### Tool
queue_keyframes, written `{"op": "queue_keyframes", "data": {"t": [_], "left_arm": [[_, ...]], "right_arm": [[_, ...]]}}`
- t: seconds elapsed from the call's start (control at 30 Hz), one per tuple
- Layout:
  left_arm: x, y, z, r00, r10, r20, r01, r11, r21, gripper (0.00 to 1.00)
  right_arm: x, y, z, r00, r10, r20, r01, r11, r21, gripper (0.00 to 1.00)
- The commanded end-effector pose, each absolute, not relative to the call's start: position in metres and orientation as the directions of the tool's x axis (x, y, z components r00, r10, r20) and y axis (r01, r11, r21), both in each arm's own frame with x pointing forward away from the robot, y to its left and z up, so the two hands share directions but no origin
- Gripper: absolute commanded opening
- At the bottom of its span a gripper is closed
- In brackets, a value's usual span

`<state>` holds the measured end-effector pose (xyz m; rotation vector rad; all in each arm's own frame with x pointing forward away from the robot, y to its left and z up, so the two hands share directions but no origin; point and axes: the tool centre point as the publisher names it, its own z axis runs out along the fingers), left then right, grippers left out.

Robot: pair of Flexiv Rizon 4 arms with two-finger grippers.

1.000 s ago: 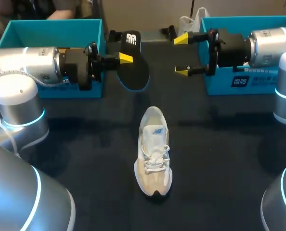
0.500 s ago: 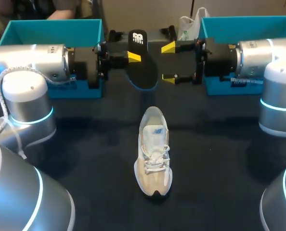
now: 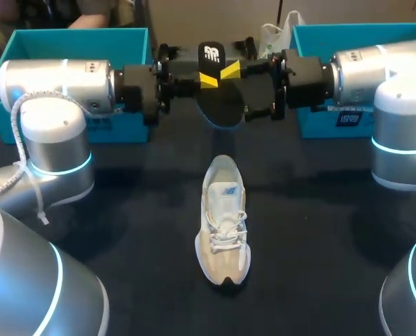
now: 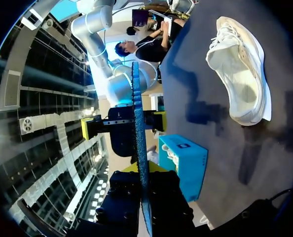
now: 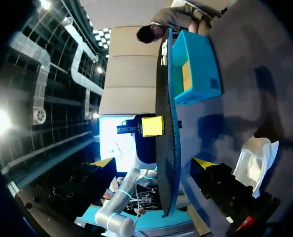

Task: Take the shoe out of the shoebox, open the shoe tongue, remove and reinsert the insole, then place the shoe into the shoebox

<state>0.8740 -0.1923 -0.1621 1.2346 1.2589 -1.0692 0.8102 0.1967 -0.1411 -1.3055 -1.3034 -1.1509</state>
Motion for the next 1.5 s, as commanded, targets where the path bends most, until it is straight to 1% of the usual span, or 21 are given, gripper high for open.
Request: {"op": "queue_keyframes", "data": {"t": [0.03,0.13,0.23,0.27,0.3,0.33,0.5,0.53,0.83,0.97,1.13,1.2,1.33,1.43,1.5], "left_arm": [[0.878,-0.193,-0.161,0.058,0.081,-0.995,0.996,0.066,0.064,0.0],[0.879,-0.193,-0.16,0.06,0.076,-0.995,0.996,0.056,0.064,0.0],[0.877,-0.192,-0.16,0.066,0.082,-0.994,0.997,0.045,0.069,0.0],[0.876,-0.192,-0.16,0.072,0.087,-0.994,0.996,0.043,0.076,0.0],[0.875,-0.192,-0.16,0.075,0.089,-0.993,0.996,0.041,0.079,0.0],[0.874,-0.191,-0.16,0.077,0.09,-0.993,0.996,0.039,0.081,0.0],[0.872,-0.19,-0.161,0.082,0.094,-0.992,0.996,0.031,0.086,0.0],[0.872,-0.19,-0.162,0.083,0.094,-0.992,0.996,0.03,0.086,0.0],[0.868,-0.191,-0.163,0.095,0.093,-0.991,0.995,0.019,0.097,0.0],[0.866,-0.193,-0.162,0.1,0.091,-0.991,0.995,0.013,0.102,0.0],[0.867,-0.195,-0.161,0.103,0.091,-0.99,0.994,0.016,0.105,0.0],[0.867,-0.195,-0.161,0.103,0.093,-0.99,0.994,0.017,0.105,0.0],[0.868,-0.196,-0.161,0.106,0.097,-0.99,0.994,0.018,0.108,0.0],[0.867,-0.196,-0.161,0.106,0.096,-0.99,0.994,0.017,0.108,0.0],[0.867,-0.197,-0.162,0.106,0.095,-0.99,0.994,0.014,0.108,0.0]], "right_arm": [[0.805,0.2,-0.147,0.0,0.125,0.992,1.0,-0.021,0.002,1.0],[0.803,0.202,-0.151,-0.001,0.121,0.993,1.0,-0.025,0.004,1.0],[0.803,0.203,-0.154,0.004,0.121,0.993,1.0,-0.021,-0.001,0.69],[0.804,0.203,-0.155,0.01,0.123,0.992,1.0,-0.021,-0.008,0.62],[0.804,0.203,-0.155,0.014,0.128,0.992,1.0,-0.02,-0.011,0.6],[0.805,0.202,-0.155,0.011,0.131,0.991,1.0,-0.017,-0.009,0.46],[0.811,0.2,-0.153,0.005,0.148,0.989,1.0,-0.003,-0.005,0.41],[0.812,0.2,-0.152,0.003,0.152,0.988,1.0,0.004,-0.003,0.39],[0.815,0.201,-0.152,0.001,0.158,0.987,1.0,0.024,-0.005,0.36],[0.815,0.202,-0.152,0.004,0.161,0.987,1.0,0.027,-0.008,0.3],[0.813,0.201,-0.153,0.005,0.16,0.987,1.0,0.027,-0.009,0.18],[0.812,0.2,-0.154,0.006,0.16,0.987,1.0,0.024,-0.01,0.18],[0.811,0.199,-0.155,0.008,0.158,0.987,1.0,0.02,-0.012,0.15],[0.811,0.198,-0.156,0.009,0.158,0.987,1.0,0.021,-0.012,0.15],[0.812,0.198,-0.156,0.01,0.157,0.988,1.0,0.022,-0.013,0.13]]}}
